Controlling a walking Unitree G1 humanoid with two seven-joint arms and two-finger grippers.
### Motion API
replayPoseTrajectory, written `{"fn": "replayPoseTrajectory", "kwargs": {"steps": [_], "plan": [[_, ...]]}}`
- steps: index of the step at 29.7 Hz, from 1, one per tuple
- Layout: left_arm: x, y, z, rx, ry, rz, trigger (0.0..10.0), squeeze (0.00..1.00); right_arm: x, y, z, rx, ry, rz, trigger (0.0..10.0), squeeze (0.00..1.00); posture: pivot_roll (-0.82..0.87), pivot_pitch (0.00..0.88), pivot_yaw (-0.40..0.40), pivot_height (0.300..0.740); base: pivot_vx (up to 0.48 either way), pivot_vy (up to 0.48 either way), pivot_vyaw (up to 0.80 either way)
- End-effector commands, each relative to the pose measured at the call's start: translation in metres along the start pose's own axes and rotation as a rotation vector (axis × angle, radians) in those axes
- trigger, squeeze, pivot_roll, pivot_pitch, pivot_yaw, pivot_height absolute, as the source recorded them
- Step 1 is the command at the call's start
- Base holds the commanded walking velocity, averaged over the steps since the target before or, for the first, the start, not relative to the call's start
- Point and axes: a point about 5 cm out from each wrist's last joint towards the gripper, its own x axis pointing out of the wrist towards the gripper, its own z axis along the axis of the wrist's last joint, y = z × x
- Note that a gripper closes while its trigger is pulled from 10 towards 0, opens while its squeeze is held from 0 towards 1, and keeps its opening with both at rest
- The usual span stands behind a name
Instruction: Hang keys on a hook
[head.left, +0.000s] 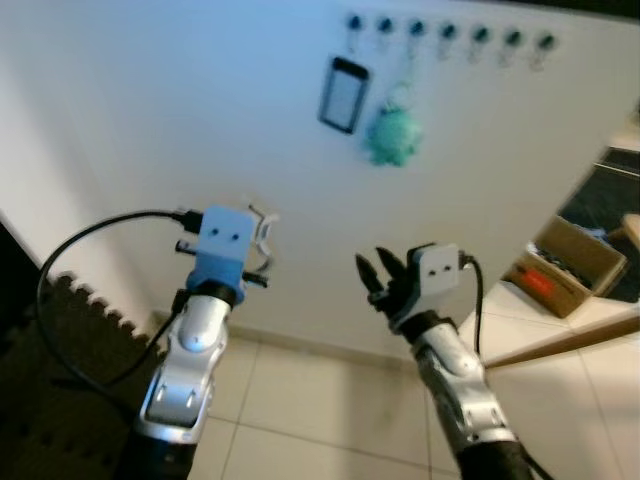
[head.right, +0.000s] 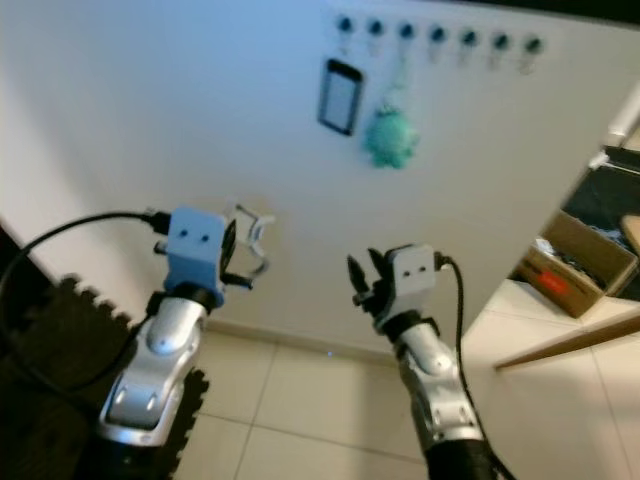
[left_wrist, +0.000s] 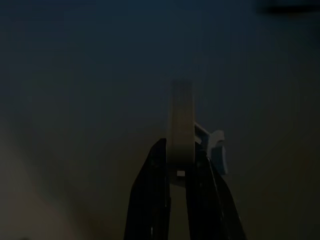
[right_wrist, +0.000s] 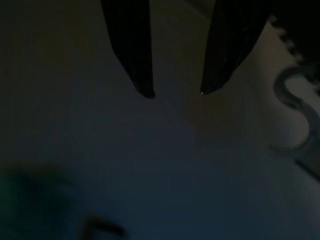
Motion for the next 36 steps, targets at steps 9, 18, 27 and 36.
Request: {"fn": "replayPoseTrajectory", "kwargs": {"steps": [9, 18, 27, 36], "plan": [[-0.0024, -0.0047, -0.0028, 0.012, 0.015, -0.025, 10.0, 0.0, -0.0058, -0.0019, -0.0084, -0.009, 0.035, -0.012, 10.0, 0.0, 0.16, 0.189, -0.052, 0.74, 0.0, 0.0, 0.35], [-0.0025, -0.0057, -0.0035, 0.014, 0.017, -0.032, 10.0, 0.0, -0.0053, -0.0012, -0.0076, 0.011, 0.027, -0.01, 10.0, 0.0, 0.16, 0.189, -0.052, 0.74, 0.0, 0.0, 0.0], [-0.003, -0.0082, -0.0025, 0.015, 0.007, -0.059, 10.0, 0.0, -0.0057, -0.0011, -0.0078, 0.012, 0.028, -0.011, 10.0, 0.0, 0.16, 0.188, -0.051, 0.74, 0.0, -0.3, 0.0], [-0.0028, -0.0083, -0.0027, 0.012, 0.007, -0.06, 10.0, 0.0, -0.0063, -0.0012, -0.0081, 0.013, 0.029, -0.011, 10.0, 0.0, 0.16, 0.188, -0.049, 0.74, 0.0, -0.428, 0.0]]}}
